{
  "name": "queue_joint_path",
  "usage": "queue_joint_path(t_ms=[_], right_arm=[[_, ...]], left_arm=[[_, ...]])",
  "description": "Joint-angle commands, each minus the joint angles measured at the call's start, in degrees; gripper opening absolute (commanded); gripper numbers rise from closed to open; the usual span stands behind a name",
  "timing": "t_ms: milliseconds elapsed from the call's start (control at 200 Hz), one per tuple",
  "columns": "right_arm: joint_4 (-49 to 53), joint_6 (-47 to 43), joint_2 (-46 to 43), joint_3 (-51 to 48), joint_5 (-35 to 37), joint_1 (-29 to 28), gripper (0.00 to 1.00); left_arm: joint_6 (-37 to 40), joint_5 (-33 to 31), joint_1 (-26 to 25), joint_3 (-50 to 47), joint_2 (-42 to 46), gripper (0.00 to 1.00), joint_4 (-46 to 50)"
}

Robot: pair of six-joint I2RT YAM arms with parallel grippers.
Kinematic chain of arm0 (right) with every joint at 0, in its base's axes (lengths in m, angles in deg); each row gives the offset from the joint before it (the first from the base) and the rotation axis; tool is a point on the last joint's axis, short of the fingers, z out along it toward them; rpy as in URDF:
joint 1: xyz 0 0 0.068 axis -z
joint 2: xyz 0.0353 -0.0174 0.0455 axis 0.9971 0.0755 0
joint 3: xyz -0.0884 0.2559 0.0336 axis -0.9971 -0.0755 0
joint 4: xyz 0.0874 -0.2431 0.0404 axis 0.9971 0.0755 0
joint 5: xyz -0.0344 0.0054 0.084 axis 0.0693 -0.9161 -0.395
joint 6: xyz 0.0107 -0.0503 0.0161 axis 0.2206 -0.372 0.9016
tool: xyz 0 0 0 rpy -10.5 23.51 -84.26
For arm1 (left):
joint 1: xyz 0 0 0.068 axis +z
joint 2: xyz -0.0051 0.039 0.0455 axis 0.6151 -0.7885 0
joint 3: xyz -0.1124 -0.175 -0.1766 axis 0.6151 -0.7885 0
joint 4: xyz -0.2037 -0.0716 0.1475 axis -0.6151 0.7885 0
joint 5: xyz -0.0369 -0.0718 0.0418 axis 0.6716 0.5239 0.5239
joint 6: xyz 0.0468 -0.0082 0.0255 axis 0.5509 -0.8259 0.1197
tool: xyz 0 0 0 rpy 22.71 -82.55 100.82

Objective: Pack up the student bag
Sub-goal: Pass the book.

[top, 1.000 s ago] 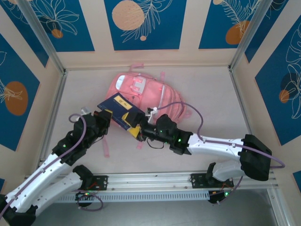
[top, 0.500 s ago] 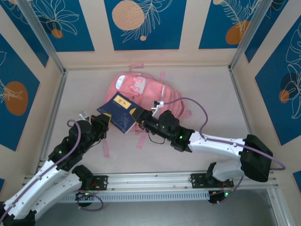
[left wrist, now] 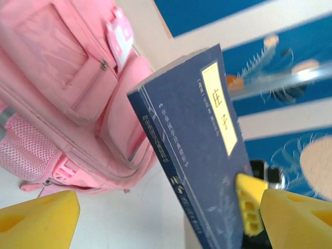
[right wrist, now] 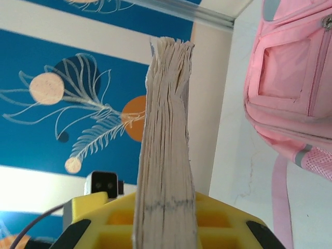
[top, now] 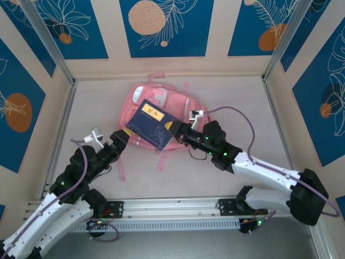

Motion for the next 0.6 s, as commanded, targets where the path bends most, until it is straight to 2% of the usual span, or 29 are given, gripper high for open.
queue_joint_path(t_ms=[0,185,595], right_arm=[[-2.6,-3.4,-4.7,-2.3,-15.4,3.5,0.00],[-1.1,-3.5,-11.0,-5.3,-22.9,5.9,0.00],[-0.2,-2.2,-17.4,-11.1,-25.5,6.4,0.00]], left_arm=[[8.8,10.5,1.0,-3.2,-0.2,0.89,-5.8],[8.2,23.2,1.4,-6.2,-4.0,0.78,-19.1],[5.8,30.1,1.4,-8.8,-1.4,0.44,-28.8]])
